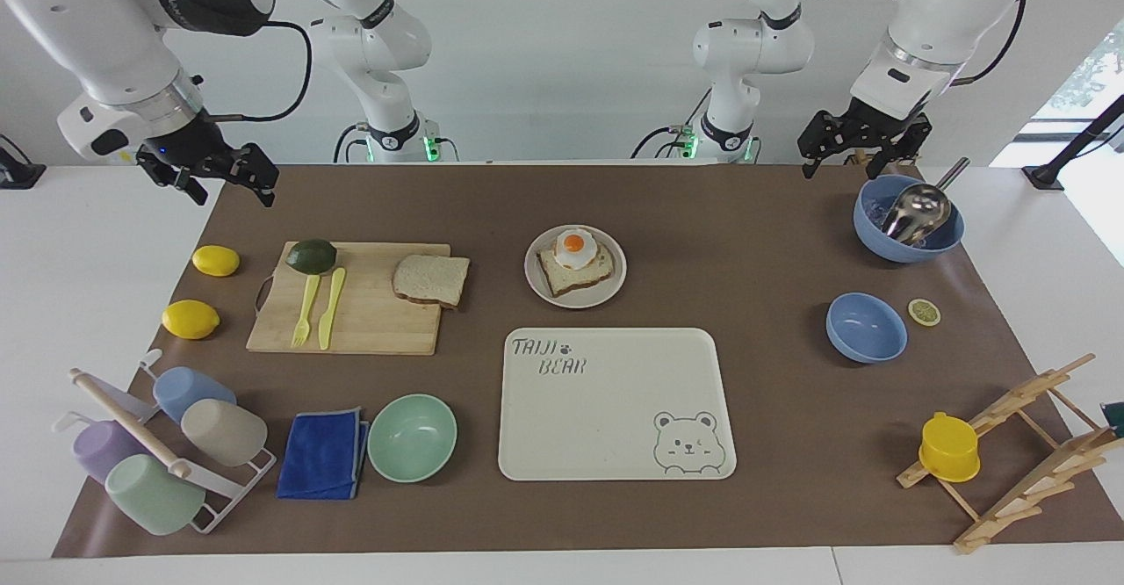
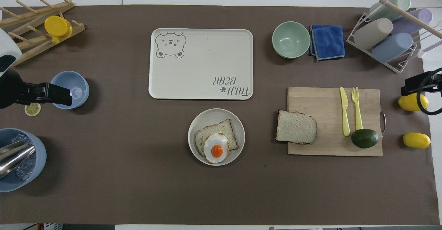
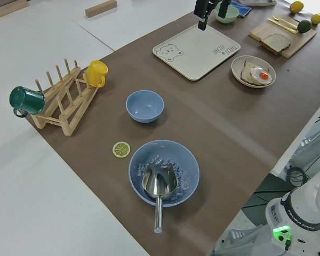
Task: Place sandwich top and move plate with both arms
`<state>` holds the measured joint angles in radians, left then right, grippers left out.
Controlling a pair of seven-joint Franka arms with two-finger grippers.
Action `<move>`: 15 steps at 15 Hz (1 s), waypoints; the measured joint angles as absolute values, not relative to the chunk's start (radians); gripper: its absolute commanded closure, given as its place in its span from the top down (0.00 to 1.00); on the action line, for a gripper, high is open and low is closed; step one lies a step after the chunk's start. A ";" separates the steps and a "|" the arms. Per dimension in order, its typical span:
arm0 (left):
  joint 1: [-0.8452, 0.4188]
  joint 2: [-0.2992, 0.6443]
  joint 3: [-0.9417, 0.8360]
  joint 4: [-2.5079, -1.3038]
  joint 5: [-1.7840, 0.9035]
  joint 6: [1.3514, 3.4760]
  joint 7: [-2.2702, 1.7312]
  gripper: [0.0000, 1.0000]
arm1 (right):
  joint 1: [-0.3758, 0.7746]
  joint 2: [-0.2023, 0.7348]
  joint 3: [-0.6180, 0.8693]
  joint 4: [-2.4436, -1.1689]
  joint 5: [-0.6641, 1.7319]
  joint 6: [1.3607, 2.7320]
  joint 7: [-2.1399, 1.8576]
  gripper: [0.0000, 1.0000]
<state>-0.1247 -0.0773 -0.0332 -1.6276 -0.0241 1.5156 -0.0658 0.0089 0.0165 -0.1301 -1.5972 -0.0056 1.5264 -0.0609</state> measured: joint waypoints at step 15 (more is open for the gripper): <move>-0.125 -0.077 -0.033 -1.628 -0.024 1.516 -0.066 1.00 | 0.075 -0.002 -0.115 -1.630 -0.019 1.539 -0.028 1.00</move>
